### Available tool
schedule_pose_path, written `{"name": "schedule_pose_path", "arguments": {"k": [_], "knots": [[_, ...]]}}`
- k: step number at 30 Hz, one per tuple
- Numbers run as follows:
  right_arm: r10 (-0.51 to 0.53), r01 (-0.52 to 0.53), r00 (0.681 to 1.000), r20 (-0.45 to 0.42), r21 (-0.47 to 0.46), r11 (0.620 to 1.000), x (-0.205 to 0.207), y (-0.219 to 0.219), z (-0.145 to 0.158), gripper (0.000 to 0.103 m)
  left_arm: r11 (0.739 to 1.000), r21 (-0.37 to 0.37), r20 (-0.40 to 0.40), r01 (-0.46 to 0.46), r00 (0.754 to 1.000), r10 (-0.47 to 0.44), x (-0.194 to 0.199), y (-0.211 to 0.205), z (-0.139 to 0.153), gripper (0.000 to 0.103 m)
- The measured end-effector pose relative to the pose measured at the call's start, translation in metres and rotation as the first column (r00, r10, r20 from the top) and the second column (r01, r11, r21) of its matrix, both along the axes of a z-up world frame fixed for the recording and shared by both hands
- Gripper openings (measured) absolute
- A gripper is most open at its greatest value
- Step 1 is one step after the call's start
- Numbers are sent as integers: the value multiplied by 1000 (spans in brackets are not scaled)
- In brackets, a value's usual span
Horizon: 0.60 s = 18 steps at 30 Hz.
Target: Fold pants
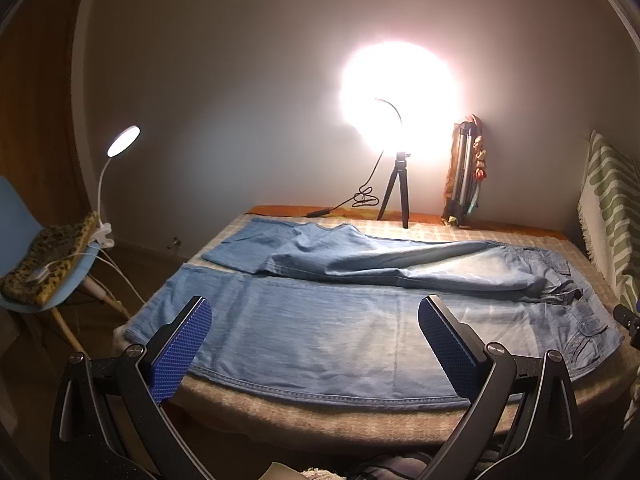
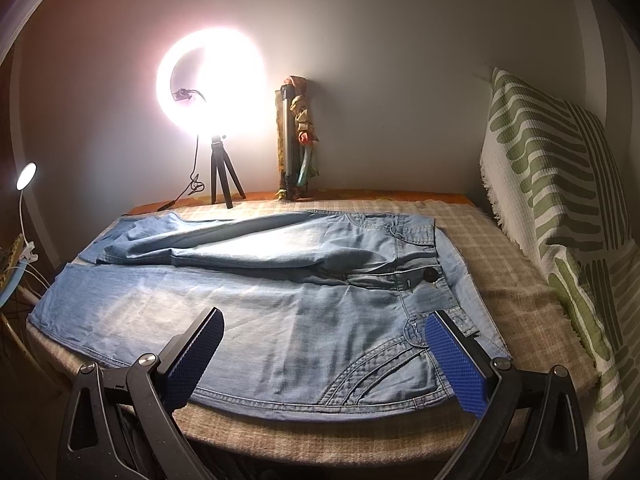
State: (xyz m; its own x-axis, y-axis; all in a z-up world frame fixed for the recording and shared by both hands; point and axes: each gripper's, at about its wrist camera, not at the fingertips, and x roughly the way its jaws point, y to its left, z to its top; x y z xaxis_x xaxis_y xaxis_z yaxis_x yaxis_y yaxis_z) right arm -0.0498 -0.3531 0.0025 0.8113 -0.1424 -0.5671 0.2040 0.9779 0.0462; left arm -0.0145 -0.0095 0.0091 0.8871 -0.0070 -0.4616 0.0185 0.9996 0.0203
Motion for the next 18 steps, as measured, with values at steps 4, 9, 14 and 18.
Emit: {"name": "schedule_pose_path", "arguments": {"k": [4,9,14,18], "knots": [[12,-13,1000,8,2,1000,0,1,1,102,1000,10,2,-19,1000,19,-1,5,-1,103],[55,-55,998,35,-18,998,1,1,8,102,998,47,-24,-46,999,47,6,23,-6,103],[126,-125,990,57,-25,992,10,2,20,102,998,28,-71,-62,995,64,20,53,-9,103],[192,-187,980,58,-70,980,26,6,31,102,998,11,-92,-67,994,67,33,72,-6,103]]}}
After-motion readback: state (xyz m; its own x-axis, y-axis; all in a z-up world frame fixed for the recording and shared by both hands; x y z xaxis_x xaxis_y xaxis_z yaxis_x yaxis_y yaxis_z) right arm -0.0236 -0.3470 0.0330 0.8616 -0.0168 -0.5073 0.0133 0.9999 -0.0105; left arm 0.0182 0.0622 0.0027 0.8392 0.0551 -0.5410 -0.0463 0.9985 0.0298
